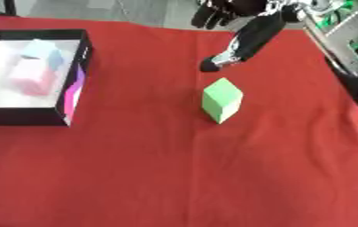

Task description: Pick up the objects with one hand, pass them to the other hand, and then place them into the box on the other side of the table.

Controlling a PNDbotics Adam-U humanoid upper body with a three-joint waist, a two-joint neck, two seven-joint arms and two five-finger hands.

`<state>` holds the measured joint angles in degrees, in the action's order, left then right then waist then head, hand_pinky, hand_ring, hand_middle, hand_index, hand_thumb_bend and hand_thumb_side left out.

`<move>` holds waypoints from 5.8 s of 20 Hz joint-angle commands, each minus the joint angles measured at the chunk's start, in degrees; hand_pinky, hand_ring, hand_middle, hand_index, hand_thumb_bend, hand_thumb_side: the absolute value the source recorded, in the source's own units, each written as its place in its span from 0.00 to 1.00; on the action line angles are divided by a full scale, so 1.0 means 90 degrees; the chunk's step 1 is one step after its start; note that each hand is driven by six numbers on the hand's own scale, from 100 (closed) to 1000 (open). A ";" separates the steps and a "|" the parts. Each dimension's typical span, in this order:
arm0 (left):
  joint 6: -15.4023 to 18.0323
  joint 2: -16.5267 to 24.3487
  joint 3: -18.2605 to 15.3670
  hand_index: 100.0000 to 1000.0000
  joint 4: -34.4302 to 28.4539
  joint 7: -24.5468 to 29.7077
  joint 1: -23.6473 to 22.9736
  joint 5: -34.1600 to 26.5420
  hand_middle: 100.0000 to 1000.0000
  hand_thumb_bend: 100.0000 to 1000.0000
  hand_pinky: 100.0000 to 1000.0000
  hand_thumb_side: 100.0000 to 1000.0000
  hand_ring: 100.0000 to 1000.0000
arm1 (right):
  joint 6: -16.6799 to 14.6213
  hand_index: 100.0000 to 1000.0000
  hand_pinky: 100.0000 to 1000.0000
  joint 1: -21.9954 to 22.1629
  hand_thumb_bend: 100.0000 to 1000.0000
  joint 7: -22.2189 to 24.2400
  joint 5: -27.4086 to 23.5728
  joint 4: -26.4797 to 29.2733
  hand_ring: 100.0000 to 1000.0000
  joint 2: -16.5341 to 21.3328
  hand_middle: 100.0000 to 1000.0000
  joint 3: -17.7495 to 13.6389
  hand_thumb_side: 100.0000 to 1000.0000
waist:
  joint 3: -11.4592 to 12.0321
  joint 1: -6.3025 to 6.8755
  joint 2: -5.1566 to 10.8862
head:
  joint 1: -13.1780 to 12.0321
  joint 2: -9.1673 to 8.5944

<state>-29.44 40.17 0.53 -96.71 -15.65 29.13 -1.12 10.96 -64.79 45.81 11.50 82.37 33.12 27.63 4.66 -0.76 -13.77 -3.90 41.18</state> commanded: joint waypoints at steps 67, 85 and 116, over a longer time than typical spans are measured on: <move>-0.0282 -0.0027 -0.0044 0.65 -0.0117 -0.0008 0.0312 -0.0156 0.62 0.00 0.71 0.90 0.73 | -0.1898 0.88 0.98 0.0302 0.42 0.0684 0.1273 -0.1786 0.91 0.0214 0.83 0.0123 0.01 | 0.0428 -0.0146 -0.0506 | 0.0453 -0.0118; -0.0282 -0.0046 -0.0053 0.65 -0.0130 0.0054 0.0285 -0.0142 0.62 0.00 0.72 0.90 0.73 | -0.1742 0.70 0.96 0.0294 0.36 0.0684 0.1120 -0.1768 0.85 0.0186 0.69 0.0120 0.00 | 0.0453 -0.0182 -0.0522 | 0.0448 -0.0091; -0.0282 -0.0016 -0.0110 0.64 -0.0069 0.0051 0.0129 -0.0126 0.62 0.00 0.73 0.90 0.74 | -0.1342 0.46 0.91 0.0229 0.17 0.0684 0.0662 -0.1381 0.73 0.0352 0.45 -0.0170 0.06 | 0.0340 -0.0150 -0.0415 | 0.0335 -0.0044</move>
<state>-32.11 38.69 0.49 -96.86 -15.07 29.81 -2.47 -1.39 -61.51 52.00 17.83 68.73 34.32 26.93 7.77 -2.09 -18.73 -0.62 40.73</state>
